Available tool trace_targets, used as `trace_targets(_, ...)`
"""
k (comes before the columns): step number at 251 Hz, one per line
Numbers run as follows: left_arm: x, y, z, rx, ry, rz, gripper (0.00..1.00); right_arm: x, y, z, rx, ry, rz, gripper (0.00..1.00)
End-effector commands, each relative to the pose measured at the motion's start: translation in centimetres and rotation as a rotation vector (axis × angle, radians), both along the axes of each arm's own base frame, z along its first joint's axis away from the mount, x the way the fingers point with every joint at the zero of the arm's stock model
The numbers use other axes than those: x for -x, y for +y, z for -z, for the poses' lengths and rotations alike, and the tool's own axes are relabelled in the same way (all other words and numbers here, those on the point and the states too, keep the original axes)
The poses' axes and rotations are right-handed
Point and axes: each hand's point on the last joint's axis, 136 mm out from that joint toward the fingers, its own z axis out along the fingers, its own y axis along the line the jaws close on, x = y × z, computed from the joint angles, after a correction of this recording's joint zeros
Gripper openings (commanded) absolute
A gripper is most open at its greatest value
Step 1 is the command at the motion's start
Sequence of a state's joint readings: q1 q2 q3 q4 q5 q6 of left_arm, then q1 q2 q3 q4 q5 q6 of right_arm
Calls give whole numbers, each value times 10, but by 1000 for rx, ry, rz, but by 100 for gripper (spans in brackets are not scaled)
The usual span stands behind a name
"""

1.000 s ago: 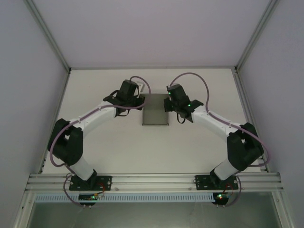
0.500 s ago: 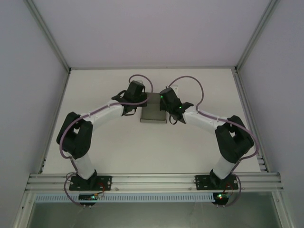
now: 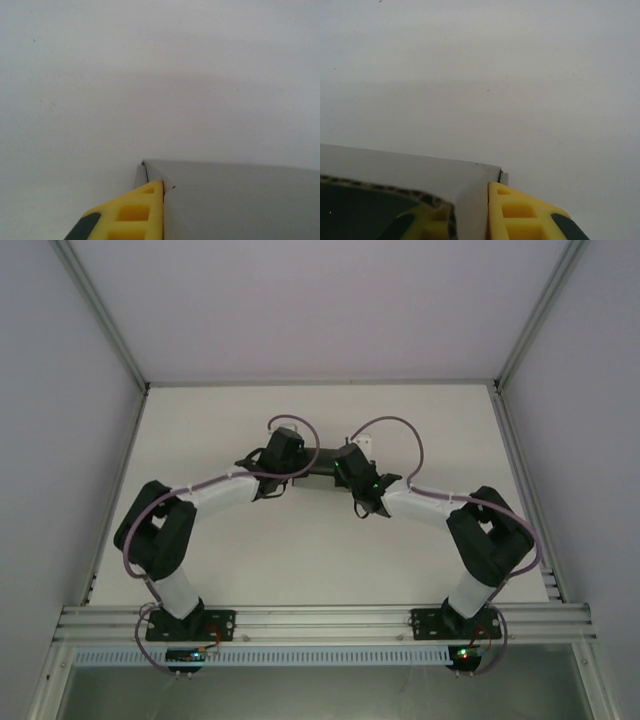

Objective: Assemble paper box

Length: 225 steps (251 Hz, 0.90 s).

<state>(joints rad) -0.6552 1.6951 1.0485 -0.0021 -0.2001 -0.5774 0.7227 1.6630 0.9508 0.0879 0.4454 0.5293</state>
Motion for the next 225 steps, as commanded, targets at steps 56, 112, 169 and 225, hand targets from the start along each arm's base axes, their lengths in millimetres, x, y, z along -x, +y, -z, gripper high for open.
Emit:
trace_targets(56, 37, -9, -27, 60, -13, 149, 45, 26, -1, 15, 121, -17, -104, 11)
trace_targets(112, 46, 19, -63, -18, -66, 104, 91, 35, -2, 20, 167, -24, -109, 11)
trace_targets(169, 39, 64, -82, -20, -63, -78, 100, 42, 4, 19, 172, -66, -145, 12)
trace_targets(225, 25, 45, -58, 171, 49, -13, 100, 47, 10, 18, 172, -83, -163, 17)
